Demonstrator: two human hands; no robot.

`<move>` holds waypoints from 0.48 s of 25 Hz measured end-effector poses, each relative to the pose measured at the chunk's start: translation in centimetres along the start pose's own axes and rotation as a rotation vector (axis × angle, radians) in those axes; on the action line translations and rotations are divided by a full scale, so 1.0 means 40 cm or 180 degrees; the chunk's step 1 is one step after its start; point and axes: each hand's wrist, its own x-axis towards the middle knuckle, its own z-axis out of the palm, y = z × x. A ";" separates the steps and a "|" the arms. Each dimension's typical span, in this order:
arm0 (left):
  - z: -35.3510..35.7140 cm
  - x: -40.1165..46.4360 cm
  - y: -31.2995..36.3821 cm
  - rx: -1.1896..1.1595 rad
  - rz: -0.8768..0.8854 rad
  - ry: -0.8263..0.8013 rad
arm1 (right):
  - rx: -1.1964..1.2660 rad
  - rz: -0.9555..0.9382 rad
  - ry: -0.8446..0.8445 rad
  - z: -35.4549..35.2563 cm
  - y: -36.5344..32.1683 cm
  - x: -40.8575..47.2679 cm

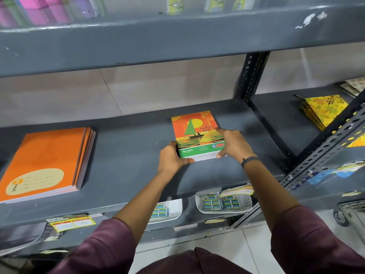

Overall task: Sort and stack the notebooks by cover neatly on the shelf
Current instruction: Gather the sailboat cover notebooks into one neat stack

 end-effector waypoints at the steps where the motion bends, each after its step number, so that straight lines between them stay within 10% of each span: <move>1: -0.001 0.000 -0.001 -0.0030 -0.0007 -0.0006 | 0.0006 -0.0008 -0.0005 0.001 0.000 0.000; 8: -0.025 0.008 -0.010 -0.0673 0.0036 -0.0544 | 0.0738 -0.0106 -0.0520 -0.004 -0.001 0.022; 12: -0.055 0.024 0.031 -0.1981 -0.0462 -0.0934 | 0.2888 0.0073 -0.0643 0.003 0.011 0.025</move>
